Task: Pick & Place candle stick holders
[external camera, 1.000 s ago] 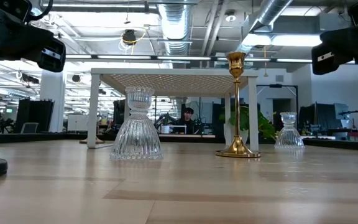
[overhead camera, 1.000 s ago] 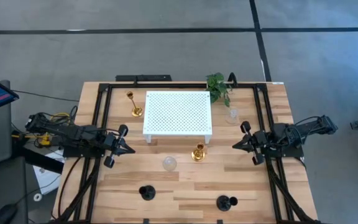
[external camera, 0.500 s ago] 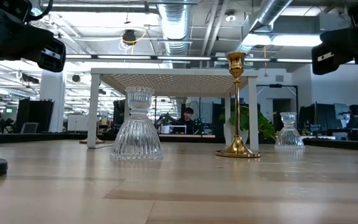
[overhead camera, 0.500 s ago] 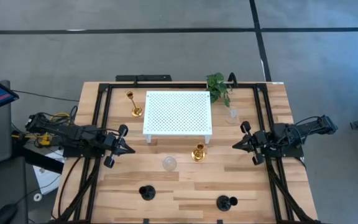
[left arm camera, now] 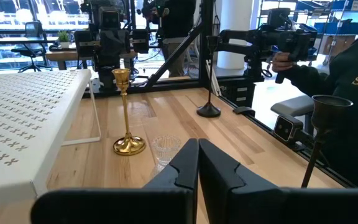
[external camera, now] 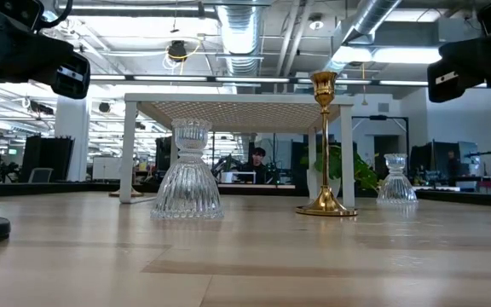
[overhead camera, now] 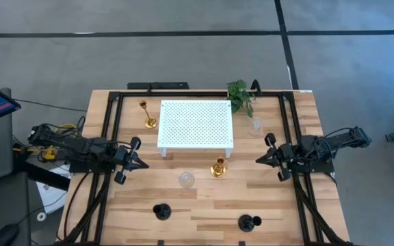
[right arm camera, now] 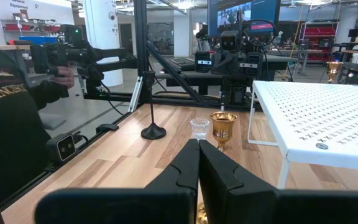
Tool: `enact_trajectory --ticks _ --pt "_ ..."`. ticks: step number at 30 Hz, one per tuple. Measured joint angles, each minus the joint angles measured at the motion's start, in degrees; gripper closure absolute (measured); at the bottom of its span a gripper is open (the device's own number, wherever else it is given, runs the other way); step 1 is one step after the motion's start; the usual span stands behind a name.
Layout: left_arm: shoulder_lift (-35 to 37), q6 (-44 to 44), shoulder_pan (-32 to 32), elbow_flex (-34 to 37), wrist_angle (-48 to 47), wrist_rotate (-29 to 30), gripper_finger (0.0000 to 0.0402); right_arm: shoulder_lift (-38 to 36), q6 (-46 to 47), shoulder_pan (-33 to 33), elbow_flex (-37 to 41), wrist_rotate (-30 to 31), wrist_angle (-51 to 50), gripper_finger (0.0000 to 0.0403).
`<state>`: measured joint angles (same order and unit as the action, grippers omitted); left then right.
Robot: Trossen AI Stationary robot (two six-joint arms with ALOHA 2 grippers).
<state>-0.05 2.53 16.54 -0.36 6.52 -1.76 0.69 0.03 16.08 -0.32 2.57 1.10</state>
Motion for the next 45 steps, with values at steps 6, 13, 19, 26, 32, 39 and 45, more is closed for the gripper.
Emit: enact_trajectory --ticks 6,13,19,26,32,39,45 --pt "0.0 0.0 0.0 0.0 0.0 0.0 0.0389 0.0 0.0 0.0 0.0 0.0 0.0 0.0403" --pt "0.0 0.0 0.0 0.0 0.0 0.0 0.0389 0.0 0.0 0.0 0.0 0.0 0.0 0.0403" --pt "0.0 0.0 0.0 0.0 0.0 0.0 0.0389 0.0 0.0 0.0 0.0 0.0 0.0 0.0403" --pt "0.0 0.0 0.0 0.0 0.0 0.0 0.0389 0.0 0.0 0.0 0.0 0.0 0.0 0.0403" --pt "0.0 0.0 0.0 0.0 0.0 0.0 0.0389 0.0 0.0 0.0 0.0 0.4 0.1 0.0403" --pt "0.0 0.0 0.0 0.0 1.4 2.6 0.0389 0.0 0.0 -0.1 -0.4 5.8 0.8 0.0403" --pt "0.0 0.0 0.0 0.0 2.4 9.9 0.0389 0.0 0.0 -0.1 -0.5 11.6 1.2 0.0403"
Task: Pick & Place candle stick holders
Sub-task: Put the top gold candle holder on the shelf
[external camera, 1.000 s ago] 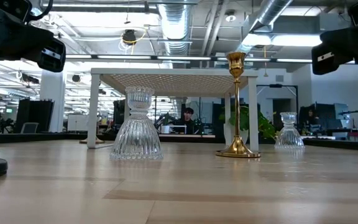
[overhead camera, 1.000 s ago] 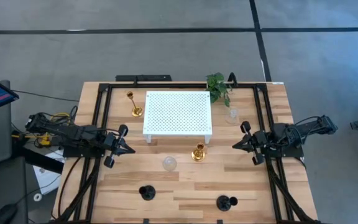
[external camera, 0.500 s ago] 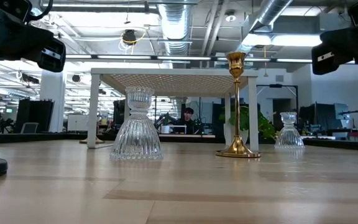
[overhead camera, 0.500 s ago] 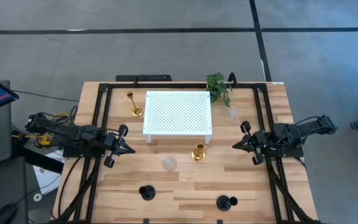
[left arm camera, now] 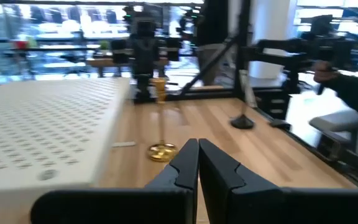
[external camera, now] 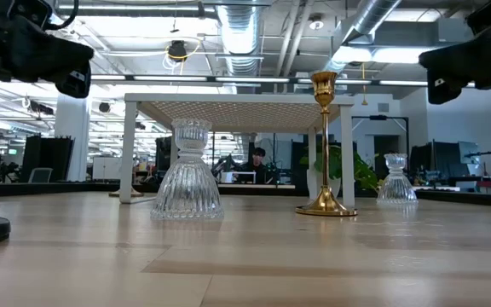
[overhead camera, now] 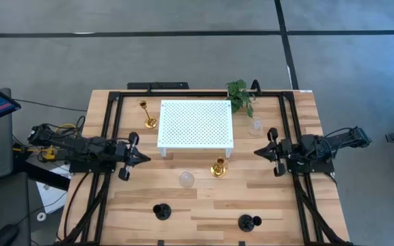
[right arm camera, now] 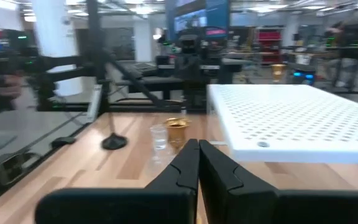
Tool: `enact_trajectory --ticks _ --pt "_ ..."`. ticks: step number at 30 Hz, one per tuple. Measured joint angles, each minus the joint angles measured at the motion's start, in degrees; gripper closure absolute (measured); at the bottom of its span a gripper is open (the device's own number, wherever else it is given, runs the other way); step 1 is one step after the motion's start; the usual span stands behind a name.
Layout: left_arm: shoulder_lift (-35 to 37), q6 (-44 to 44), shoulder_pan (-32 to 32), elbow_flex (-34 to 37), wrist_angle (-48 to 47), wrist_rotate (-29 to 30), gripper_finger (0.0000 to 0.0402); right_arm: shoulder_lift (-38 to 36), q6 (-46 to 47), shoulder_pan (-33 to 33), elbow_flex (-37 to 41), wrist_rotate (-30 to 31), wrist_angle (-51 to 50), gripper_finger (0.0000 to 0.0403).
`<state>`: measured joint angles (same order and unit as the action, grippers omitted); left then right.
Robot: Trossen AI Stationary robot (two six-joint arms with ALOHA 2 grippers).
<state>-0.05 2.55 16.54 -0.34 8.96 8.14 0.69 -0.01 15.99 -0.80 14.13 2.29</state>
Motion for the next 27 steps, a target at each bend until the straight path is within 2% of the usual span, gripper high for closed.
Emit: enact_trajectory --ticks 4,7,17,23,27 --pt "0.0 0.0 0.0 0.0 1.3 5.1 0.0389 0.0 -0.3 0.0 -0.1 5.9 0.3 0.0403" --pt "0.0 0.0 0.0 0.0 2.1 6.4 0.0389 0.0 -2.6 0.0 -0.1 9.2 1.1 0.0403" --pt "0.0 1.3 0.0 0.0 5.2 7.6 0.0389 0.0 -8.8 0.0 -0.2 12.6 10.9 0.0403" --pt "0.0 1.9 0.0 0.0 6.6 15.7 0.0389 0.0 -9.0 0.0 -0.3 19.9 11.0 0.0403" --pt "-0.1 2.0 0.0 0.0 6.9 17.5 0.0391 0.0 -9.0 0.0 -0.3 20.9 11.0 0.0403"
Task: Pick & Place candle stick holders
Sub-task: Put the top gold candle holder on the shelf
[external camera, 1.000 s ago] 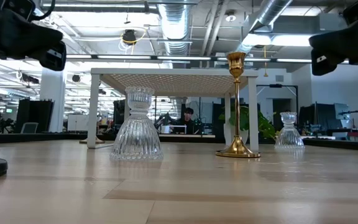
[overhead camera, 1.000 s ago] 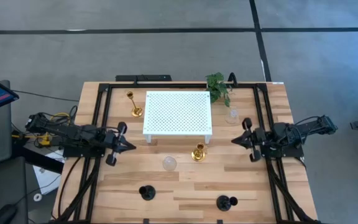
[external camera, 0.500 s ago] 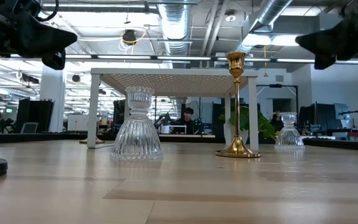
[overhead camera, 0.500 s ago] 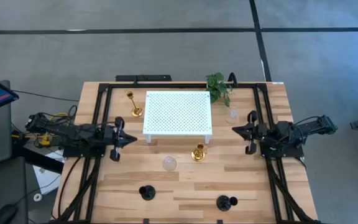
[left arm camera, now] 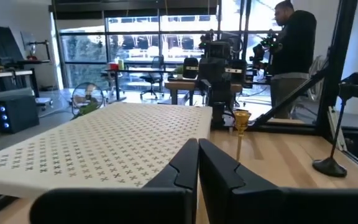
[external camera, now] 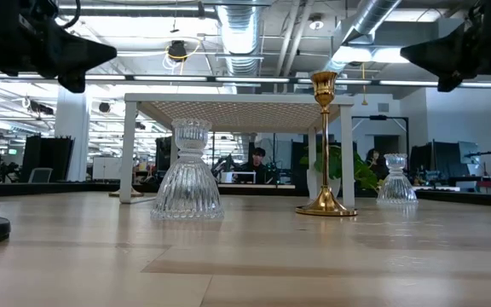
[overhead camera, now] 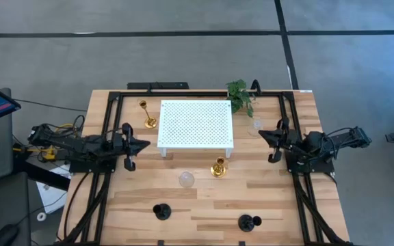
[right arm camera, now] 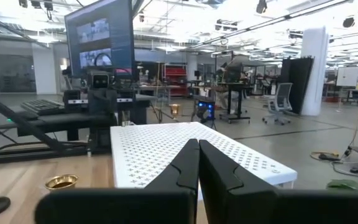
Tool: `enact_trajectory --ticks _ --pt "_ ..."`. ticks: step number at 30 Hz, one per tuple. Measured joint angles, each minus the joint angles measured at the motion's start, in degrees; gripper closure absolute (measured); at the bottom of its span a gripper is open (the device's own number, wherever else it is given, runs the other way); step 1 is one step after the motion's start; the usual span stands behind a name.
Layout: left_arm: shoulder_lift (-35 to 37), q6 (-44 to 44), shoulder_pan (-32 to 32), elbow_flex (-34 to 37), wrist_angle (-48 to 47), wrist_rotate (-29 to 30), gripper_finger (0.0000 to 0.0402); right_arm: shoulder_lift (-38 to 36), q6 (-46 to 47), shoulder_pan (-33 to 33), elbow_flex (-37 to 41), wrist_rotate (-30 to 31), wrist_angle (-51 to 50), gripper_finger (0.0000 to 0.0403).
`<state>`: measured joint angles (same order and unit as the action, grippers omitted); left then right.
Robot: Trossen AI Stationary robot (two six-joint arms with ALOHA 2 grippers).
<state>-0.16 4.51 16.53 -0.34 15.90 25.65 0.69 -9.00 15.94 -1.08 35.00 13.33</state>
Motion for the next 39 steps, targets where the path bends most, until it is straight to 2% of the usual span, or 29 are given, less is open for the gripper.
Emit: enact_trajectory --ticks 6,11,16,22,29,34,39 --pt "0.0 4.3 0.0 -0.1 1.1 0.1 0.0396 0.0 0.0 0.0 0.0 0.0 0.6 0.0403" --pt "-1.8 6.3 -1.0 -3.1 1.2 2.0 0.0397 0.0 0.0 0.0 0.0 0.0 1.7 0.0403" --pt "-7.3 9.1 -3.8 -6.3 1.2 2.0 0.0395 0.0 0.0 0.0 -0.1 0.2 2.3 0.0403" --pt "-15.9 9.8 -8.4 -9.2 1.1 2.0 0.0397 0.0 1.5 0.0 -0.1 6.6 2.2 0.0403" --pt "-23.1 9.7 -12.1 -12.4 1.2 2.0 0.0396 0.2 4.9 0.0 -1.8 9.0 -0.5 0.0403" --pt "-24.7 9.7 -13.2 -13.1 1.4 2.0 0.0396 3.7 5.5 0.0 -6.0 9.0 -3.2 0.0403" --pt "-24.6 9.6 -13.4 -13.1 2.1 2.0 0.0394 11.2 5.6 0.0 -10.1 9.2 -4.9 0.0403"
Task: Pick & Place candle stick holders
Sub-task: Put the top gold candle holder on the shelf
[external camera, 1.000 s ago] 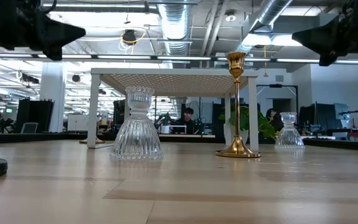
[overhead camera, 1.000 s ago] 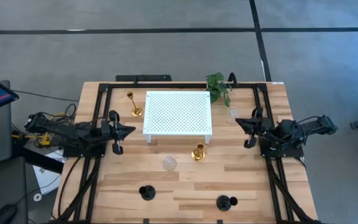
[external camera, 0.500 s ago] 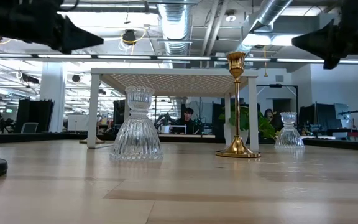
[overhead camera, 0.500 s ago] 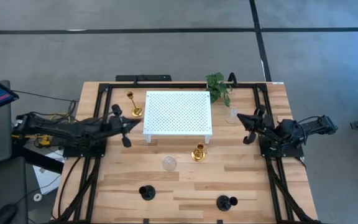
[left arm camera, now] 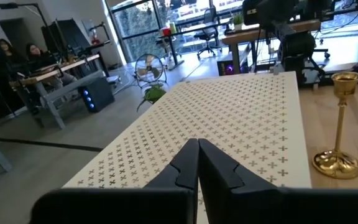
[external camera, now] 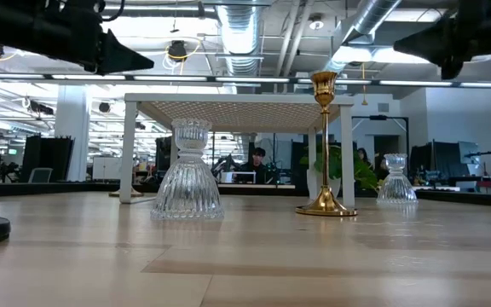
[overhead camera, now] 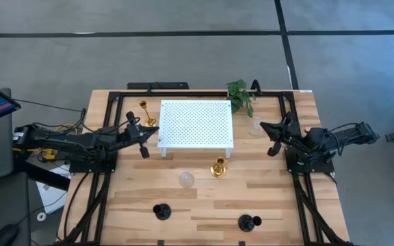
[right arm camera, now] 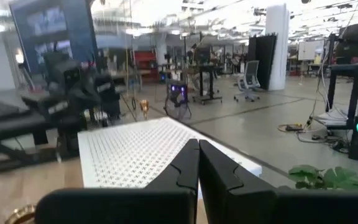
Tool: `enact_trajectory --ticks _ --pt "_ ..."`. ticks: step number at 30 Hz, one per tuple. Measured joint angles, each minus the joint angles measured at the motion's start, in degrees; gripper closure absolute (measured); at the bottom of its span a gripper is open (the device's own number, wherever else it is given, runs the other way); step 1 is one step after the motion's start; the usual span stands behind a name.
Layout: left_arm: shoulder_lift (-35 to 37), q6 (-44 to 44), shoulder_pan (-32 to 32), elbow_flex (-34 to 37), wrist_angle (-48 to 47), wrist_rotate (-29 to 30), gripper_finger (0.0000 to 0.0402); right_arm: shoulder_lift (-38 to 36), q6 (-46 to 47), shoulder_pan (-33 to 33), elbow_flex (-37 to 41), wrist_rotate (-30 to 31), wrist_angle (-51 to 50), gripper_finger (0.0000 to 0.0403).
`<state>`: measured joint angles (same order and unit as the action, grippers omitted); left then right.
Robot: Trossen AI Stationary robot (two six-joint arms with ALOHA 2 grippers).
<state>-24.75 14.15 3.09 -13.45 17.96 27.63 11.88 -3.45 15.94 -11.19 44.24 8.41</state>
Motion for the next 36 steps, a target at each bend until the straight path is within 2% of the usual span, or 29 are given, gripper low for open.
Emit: enact_trajectory --ticks 6,13,17,19,22,28,31,36 --pt "0.0 0.2 0.0 0.0 0.6 0.3 0.0396 10.7 4.8 0.0 -2.7 11.0 -0.9 0.0403" --pt "0.0 0.2 0.0 0.0 0.9 2.6 0.0395 19.6 7.6 -1.2 -6.8 11.5 -1.5 0.0403" --pt "0.0 0.2 0.0 0.0 0.8 2.6 0.0396 22.2 12.5 -3.4 -10.1 11.2 -9.3 0.0403" --pt "0.0 0.2 0.0 0.0 0.8 2.6 0.0394 23.4 16.3 -5.0 -11.7 9.8 -14.4 0.0403" --pt "0.0 0.2 0.0 0.0 0.8 2.6 0.0393 25.0 19.4 -7.8 -13.4 4.2 -19.6 0.0403" --pt "0.0 1.2 0.0 0.0 0.8 3.1 0.0397 26.4 16.6 -13.7 -14.4 -6.4 -17.8 0.0403" --pt "0.6 2.3 0.0 0.0 0.8 5.9 0.0395 26.4 16.4 -16.0 -14.4 -8.5 -17.4 0.0403" --pt "2.5 1.2 0.3 0.0 -1.9 14.0 0.0397 26.4 13.0 -17.8 -14.4 -9.9 -17.4 0.0403"
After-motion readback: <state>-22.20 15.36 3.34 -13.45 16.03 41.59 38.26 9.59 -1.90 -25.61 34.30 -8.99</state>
